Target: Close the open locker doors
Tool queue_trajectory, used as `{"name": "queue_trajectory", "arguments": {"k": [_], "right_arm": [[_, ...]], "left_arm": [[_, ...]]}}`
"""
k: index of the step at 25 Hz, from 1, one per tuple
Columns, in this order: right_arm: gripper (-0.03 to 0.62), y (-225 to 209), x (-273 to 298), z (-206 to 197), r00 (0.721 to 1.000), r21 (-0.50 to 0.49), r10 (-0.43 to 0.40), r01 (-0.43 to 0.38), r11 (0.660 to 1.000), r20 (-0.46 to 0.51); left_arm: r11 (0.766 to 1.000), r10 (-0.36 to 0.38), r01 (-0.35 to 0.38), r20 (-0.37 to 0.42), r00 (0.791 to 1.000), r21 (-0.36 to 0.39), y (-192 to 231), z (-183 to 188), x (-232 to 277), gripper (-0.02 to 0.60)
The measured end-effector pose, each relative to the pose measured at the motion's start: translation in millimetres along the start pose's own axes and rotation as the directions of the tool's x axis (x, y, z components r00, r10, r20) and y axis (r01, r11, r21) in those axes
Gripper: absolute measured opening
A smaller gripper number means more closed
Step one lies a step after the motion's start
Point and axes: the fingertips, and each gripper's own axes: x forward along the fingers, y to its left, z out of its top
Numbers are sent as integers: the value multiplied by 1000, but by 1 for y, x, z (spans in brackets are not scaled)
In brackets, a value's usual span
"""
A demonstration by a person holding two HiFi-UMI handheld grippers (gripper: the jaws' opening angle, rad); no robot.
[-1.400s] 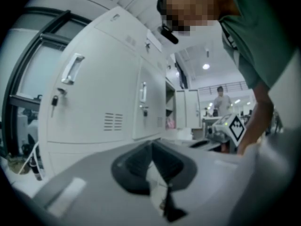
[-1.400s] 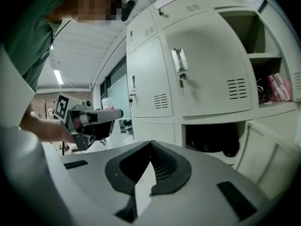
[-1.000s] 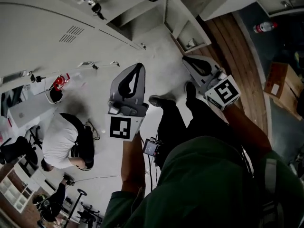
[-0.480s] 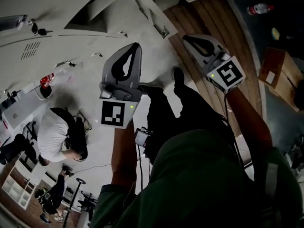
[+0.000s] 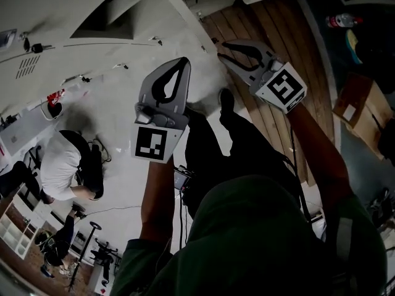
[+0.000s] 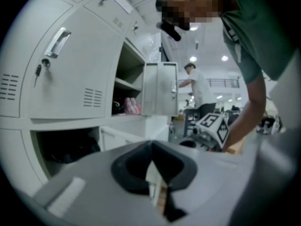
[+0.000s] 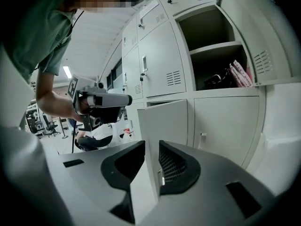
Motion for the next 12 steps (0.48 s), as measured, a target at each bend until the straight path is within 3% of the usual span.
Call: {"name": "queue_trajectory", "arguments": {"k": [12], "right_arm": [[63,20,22,4,999,-10,40,-40,999,-7]], "left_arm": [[998,59,-59,-7,998,-15,15,-4,-23,0]]}}
